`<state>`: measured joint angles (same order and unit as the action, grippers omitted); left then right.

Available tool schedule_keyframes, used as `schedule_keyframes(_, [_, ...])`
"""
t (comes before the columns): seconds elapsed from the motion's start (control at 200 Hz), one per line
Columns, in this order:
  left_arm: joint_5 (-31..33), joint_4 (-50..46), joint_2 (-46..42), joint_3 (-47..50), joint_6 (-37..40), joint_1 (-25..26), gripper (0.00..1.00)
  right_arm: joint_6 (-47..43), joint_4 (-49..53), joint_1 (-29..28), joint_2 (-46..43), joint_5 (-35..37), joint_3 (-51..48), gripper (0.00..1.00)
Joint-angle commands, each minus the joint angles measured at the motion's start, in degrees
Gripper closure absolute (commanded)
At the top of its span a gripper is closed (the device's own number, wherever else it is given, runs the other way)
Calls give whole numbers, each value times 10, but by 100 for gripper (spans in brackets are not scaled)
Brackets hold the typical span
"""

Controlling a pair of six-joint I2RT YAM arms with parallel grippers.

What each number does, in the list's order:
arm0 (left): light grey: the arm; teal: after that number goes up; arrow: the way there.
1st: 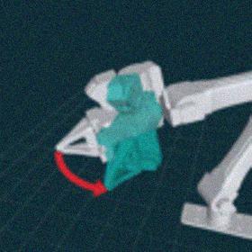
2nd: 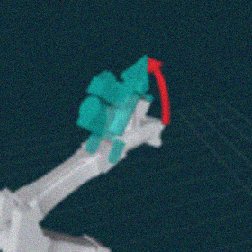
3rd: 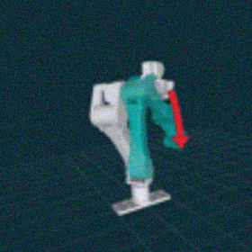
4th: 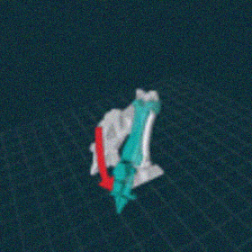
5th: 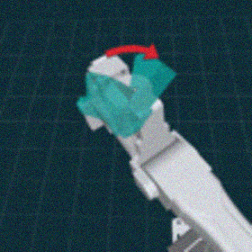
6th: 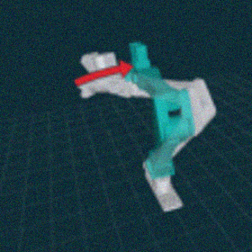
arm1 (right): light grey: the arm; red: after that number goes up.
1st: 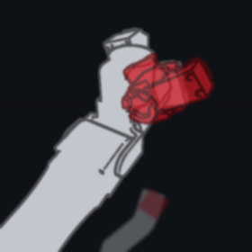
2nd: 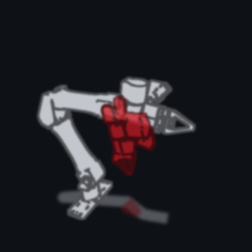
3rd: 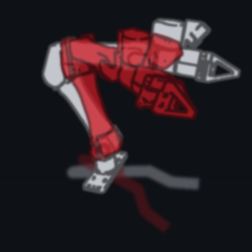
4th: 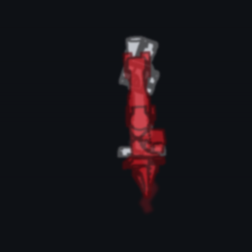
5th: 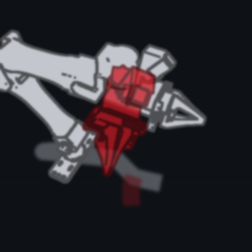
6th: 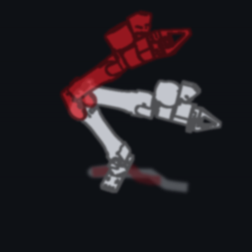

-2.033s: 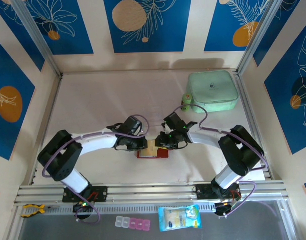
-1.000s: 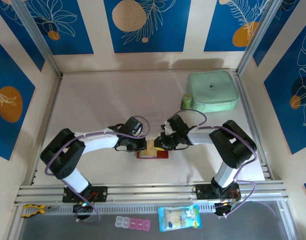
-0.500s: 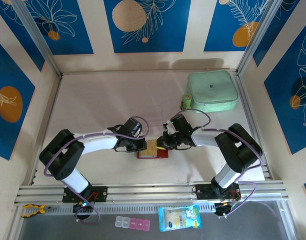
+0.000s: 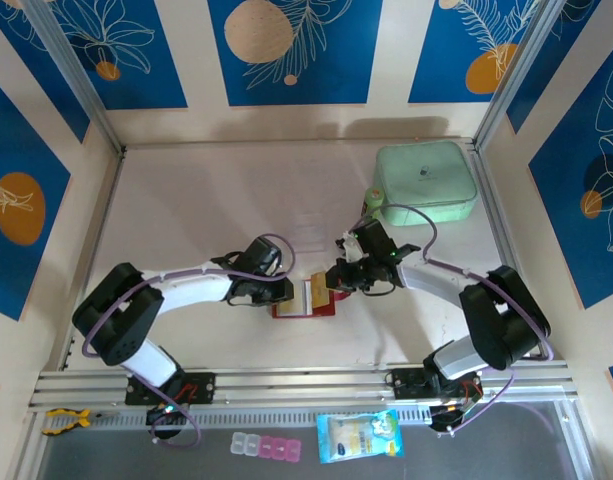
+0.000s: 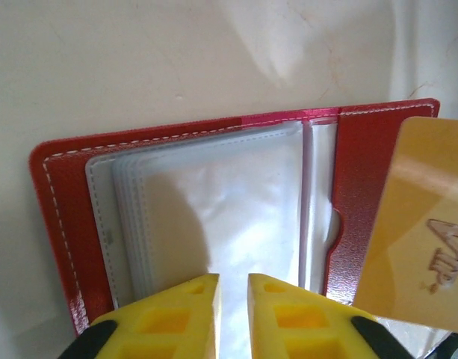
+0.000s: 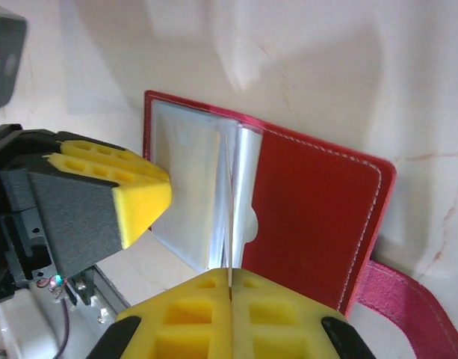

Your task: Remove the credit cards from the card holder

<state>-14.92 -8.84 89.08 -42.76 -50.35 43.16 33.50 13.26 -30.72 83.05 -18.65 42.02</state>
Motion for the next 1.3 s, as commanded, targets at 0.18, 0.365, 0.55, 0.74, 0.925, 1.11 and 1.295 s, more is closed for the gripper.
schedule_keyframes(0.18, [28, -2, -63, 15, -9, 4, 74, -348, 133, 1, -67, 63, 79, 100])
schedule_keyframes(0.365, [63, -23, -108, 26, -11, 0, 71, -579, 210, -10, -37, 101, 169, 100])
schedule_keyframes(0.55, [79, -36, -146, 47, -15, -4, 69, -695, 267, -9, 52, 142, 292, 100])
schedule_keyframes(0.74, [85, -43, -181, 70, -22, -6, 70, -779, 339, -6, 163, 154, 435, 100])
schedule_keyframes(0.925, [86, -32, -208, 98, -41, -7, 70, -825, 400, -4, 260, 164, 548, 100])
schedule_keyframes(1.11, [91, -31, -230, 116, -50, -6, 70, -847, 439, -2, 341, 161, 633, 100])
schedule_keyframes(1.295, [94, -33, -240, 126, -54, -7, 70, -858, 459, 0, 392, 169, 673, 100])
